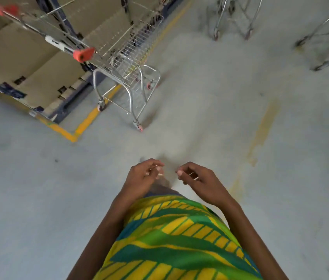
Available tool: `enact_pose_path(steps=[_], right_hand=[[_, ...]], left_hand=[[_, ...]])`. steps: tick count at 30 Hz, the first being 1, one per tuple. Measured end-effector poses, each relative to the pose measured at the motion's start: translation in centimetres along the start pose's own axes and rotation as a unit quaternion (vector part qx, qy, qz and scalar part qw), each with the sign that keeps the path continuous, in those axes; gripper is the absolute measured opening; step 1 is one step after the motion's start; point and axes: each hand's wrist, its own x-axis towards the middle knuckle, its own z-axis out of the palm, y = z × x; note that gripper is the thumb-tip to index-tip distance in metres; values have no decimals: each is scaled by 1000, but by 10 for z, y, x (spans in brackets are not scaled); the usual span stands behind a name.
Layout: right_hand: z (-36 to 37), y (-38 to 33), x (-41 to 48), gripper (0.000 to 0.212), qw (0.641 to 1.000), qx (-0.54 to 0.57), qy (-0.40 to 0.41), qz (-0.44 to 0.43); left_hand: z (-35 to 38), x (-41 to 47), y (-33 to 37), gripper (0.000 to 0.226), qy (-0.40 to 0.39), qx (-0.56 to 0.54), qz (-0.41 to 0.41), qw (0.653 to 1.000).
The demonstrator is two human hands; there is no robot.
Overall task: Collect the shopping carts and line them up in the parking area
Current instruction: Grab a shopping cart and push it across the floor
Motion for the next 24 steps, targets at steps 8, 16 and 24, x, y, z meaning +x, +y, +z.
enact_pose_path(steps=[8,16,24], right_hand=[[-54,-78,139,12,995,-52,-25,-77],[-98,-94,257,19,995,-53,-64,-54],[-124,-129,402,13,966,-148,-198,-72]], left_hand=[[-74,156,90,15,39,48,70,996],[-90,228,105,16,12,180,66,981],[-120,271,89,16,138,43,-47,988]])
